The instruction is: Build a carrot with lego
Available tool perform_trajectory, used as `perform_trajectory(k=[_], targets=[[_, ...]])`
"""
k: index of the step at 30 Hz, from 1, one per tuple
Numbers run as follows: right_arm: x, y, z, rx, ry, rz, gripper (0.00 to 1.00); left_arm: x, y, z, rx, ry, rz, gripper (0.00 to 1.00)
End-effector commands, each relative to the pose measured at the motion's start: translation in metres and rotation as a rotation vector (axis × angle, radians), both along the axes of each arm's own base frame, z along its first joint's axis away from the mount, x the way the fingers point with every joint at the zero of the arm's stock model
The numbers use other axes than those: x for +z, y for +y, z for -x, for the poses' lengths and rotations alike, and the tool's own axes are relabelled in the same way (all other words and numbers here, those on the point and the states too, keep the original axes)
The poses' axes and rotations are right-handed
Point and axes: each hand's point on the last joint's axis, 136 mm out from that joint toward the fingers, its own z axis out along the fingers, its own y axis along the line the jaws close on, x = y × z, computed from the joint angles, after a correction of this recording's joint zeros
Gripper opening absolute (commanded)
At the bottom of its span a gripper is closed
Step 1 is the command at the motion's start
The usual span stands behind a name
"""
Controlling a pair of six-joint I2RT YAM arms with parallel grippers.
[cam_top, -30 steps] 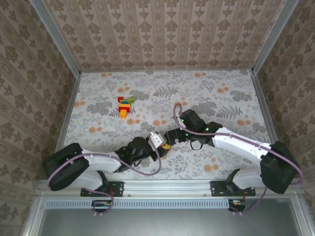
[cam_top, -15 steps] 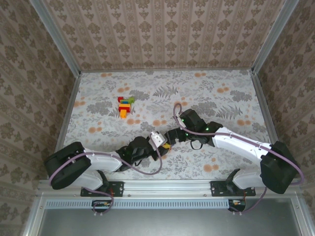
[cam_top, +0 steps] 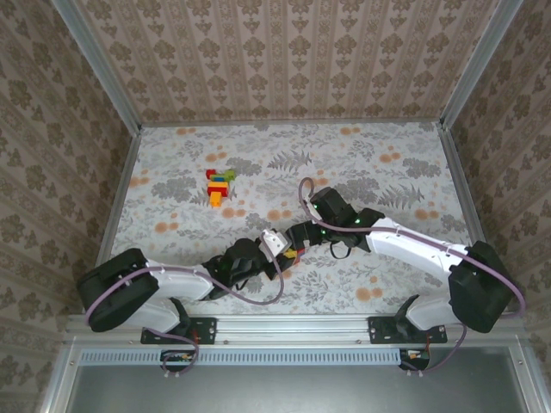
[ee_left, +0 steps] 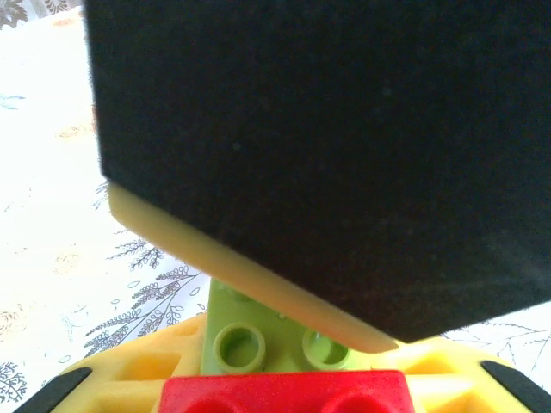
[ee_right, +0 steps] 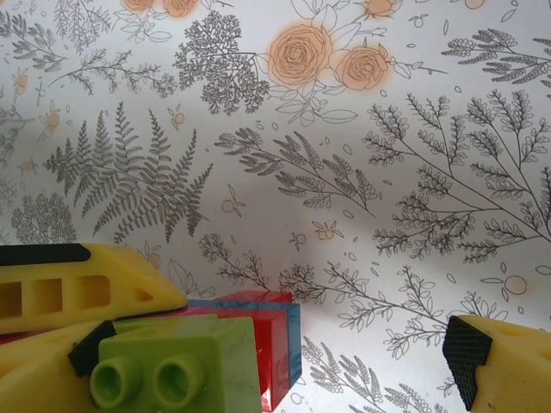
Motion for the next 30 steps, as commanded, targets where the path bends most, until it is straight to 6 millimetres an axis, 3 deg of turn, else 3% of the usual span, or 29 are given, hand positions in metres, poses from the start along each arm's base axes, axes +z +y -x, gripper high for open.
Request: perform_trajectory(k=[1,22,30], targets=[[-0.031,-0.016,0.016,0.018,0.078,0.129,1.00,0.008,-0.002,0.006,-0.024,0.008,0.014,0.39],[-0.022,-0.027,0.024,0.014,0.054,0.139,1.00,0.006,-0.010,0.019,-0.113,0.015,-0.001,0.38],[-0.021,-0.026,0.024,0.024,0.055,0.137,1.00,-0.001,-0.005,0.010,-0.054,0.026,-0.038,0.38]])
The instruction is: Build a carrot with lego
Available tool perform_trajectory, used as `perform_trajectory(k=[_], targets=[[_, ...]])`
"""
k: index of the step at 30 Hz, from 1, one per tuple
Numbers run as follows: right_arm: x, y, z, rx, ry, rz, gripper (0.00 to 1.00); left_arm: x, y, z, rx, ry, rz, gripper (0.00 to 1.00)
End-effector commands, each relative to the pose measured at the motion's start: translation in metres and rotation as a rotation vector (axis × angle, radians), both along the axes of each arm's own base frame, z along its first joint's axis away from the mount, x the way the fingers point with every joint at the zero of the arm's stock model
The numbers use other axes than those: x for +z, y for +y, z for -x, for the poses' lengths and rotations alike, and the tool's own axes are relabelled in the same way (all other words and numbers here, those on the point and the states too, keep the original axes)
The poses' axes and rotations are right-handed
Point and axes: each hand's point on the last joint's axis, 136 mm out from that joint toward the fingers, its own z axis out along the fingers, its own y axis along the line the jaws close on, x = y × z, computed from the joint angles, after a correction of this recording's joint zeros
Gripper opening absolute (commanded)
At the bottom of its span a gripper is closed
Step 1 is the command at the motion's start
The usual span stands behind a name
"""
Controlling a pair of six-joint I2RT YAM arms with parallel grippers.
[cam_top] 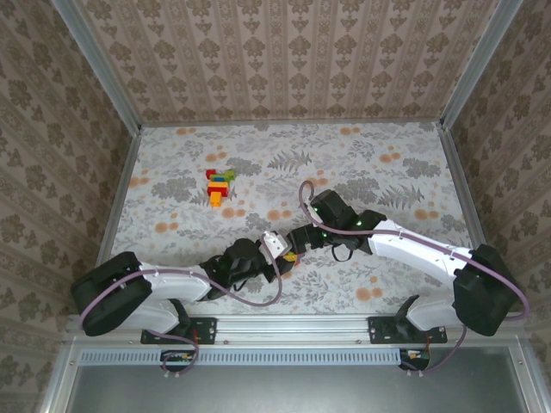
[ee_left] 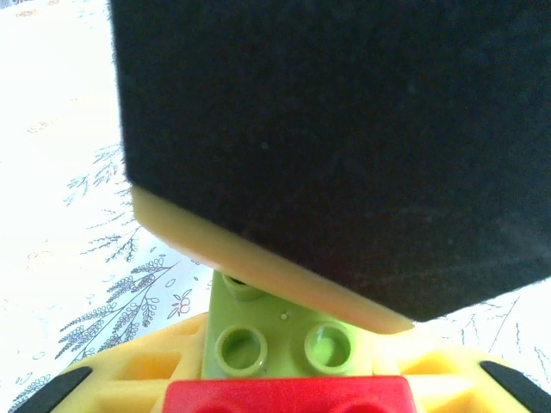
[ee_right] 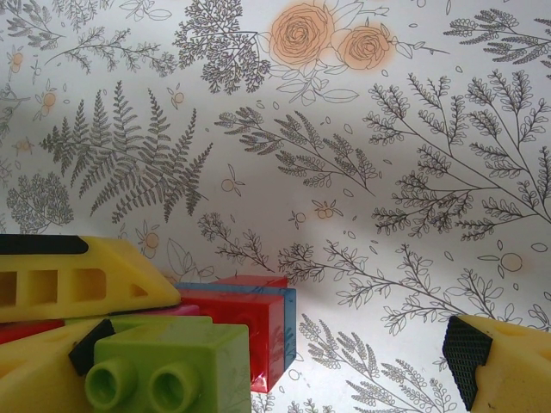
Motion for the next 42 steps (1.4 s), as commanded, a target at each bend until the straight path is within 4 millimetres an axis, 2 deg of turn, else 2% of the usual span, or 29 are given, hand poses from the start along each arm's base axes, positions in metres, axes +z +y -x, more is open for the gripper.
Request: perform_trajectory(k=[1,7,17,21,30,42], targets=[[-0.023,-0.021,0.016,0.017,0.050,0.118,1.00,-0.001,-0.004,-0.003,0.011,0.004,-0.028,0.38],[-0.021,-0.020,0.019,0.036,0.046,0.111,1.00,-0.004,-0.005,-0.010,0.045,0.007,-0.041,0.38],[-0.025,-0.022,0.023,0.044,0.058,0.119,1.00,-0.007,-0.004,-0.008,0.040,0.016,-0.042,0.38],[-0.027,-0.022,0.024,0.046,0.066,0.118,1.00,-0.005,-0.002,-0.007,0.044,0.016,-0.035,0.41],[-0.020,-0.023,0.026,0.047,0.056,0.100,1.00,-0.006,-0.001,-0.006,0.041,0.018,-0.034,0.39],[-0.030,-0.023,0.032,0.060,0.081,0.125,1.00,-0.012,-0.003,-0.007,0.042,0.025,-0.041,0.39]])
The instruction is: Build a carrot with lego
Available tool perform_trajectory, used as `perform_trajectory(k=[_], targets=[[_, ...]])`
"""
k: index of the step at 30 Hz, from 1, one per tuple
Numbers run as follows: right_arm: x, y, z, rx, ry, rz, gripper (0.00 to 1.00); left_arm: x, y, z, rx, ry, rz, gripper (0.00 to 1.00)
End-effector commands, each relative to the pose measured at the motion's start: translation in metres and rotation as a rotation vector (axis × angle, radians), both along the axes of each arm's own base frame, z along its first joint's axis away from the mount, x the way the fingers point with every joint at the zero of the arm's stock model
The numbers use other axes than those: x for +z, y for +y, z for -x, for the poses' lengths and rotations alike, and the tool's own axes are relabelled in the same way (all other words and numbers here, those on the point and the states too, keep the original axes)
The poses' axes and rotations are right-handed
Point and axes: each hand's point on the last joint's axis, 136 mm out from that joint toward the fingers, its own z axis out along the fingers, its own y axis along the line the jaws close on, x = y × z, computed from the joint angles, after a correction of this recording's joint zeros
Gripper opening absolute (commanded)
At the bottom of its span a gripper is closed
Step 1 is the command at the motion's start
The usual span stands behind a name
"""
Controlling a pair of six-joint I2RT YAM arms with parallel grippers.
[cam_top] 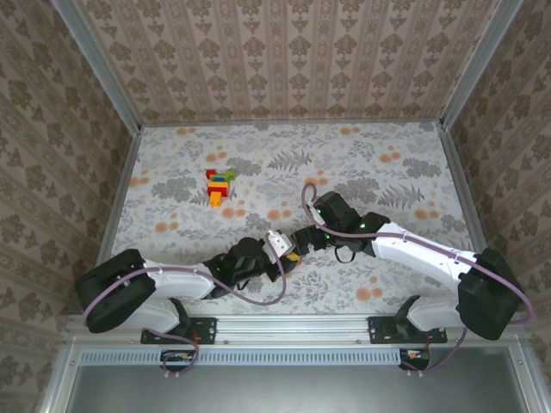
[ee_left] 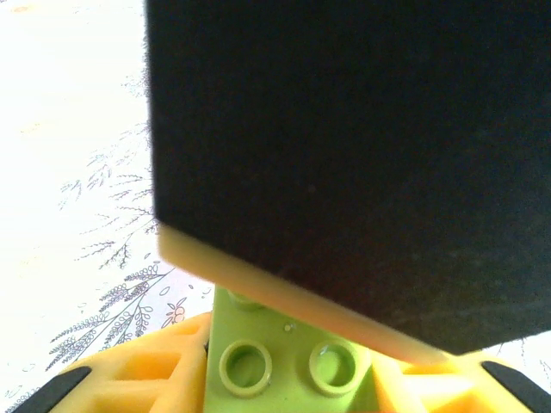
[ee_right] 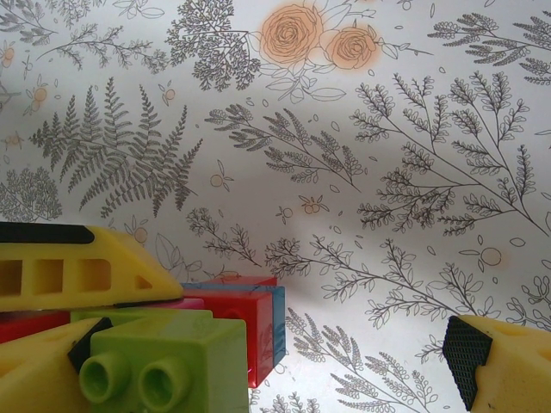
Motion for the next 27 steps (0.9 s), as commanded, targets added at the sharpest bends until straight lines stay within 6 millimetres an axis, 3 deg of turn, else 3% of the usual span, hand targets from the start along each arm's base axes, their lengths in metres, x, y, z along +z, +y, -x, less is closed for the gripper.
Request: perform_trajectory(k=[1,11,27], targets=[[-0.033,-0.018,0.028,0.045,0.107,0.120,1.00,-0.009,0.003,-0.004,0.029,0.022,-0.022,0.39],[-0.047,-0.025,0.029,0.032,0.134,0.182,1.00,-0.003,0.002,-0.003,0.021,0.017,-0.002,0.47],[-0.055,-0.039,0.030,0.002,0.129,0.238,1.00,0.019,0.009,-0.002,0.014,-0.005,0.033,0.49]])
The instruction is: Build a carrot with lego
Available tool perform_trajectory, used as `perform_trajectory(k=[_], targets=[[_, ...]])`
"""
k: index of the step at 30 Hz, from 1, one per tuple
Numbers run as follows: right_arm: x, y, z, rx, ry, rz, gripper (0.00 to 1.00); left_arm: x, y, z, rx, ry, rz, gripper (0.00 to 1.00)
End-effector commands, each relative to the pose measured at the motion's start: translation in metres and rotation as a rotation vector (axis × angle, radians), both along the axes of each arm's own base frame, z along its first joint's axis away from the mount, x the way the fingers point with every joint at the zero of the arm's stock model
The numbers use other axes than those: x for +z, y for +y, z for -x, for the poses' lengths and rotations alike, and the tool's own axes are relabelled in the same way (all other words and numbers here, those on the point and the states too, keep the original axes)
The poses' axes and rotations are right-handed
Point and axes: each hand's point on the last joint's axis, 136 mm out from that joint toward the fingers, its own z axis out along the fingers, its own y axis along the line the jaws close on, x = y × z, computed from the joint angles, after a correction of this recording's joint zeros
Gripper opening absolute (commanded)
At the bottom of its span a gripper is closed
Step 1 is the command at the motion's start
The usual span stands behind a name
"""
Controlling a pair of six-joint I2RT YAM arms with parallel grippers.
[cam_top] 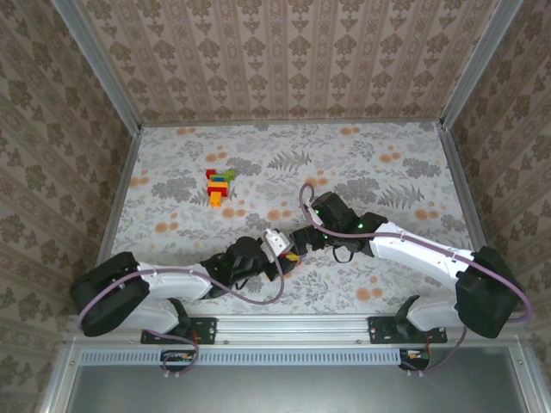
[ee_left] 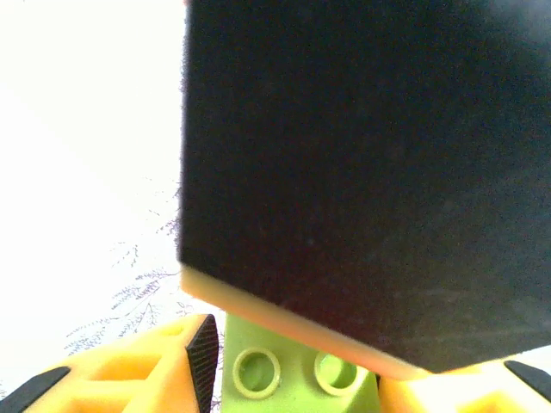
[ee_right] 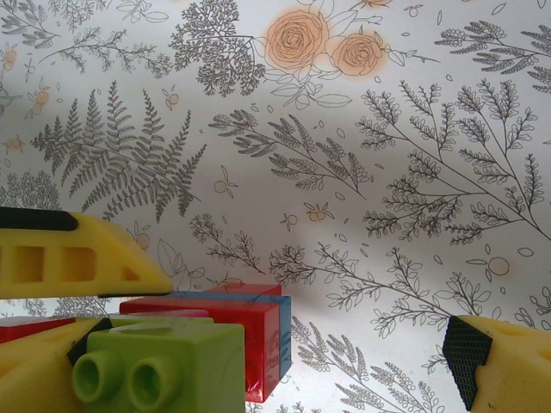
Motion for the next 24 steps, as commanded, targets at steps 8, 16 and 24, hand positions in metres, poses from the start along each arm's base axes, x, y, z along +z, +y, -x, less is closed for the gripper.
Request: perform_trajectory(k=[8,16,24], targets=[[-0.052,-0.041,0.033,0.003,0.143,0.226,1.00,0.029,0.011,0.008,-0.044,-0.014,0.056,0.62],[-0.054,-0.042,0.033,0.001,0.146,0.228,1.00,0.038,0.020,0.012,-0.068,-0.008,0.083,0.82],[-0.055,-0.043,0.033,-0.009,0.151,0.225,1.00,0.052,0.027,0.021,-0.108,-0.033,0.101,1.00]])
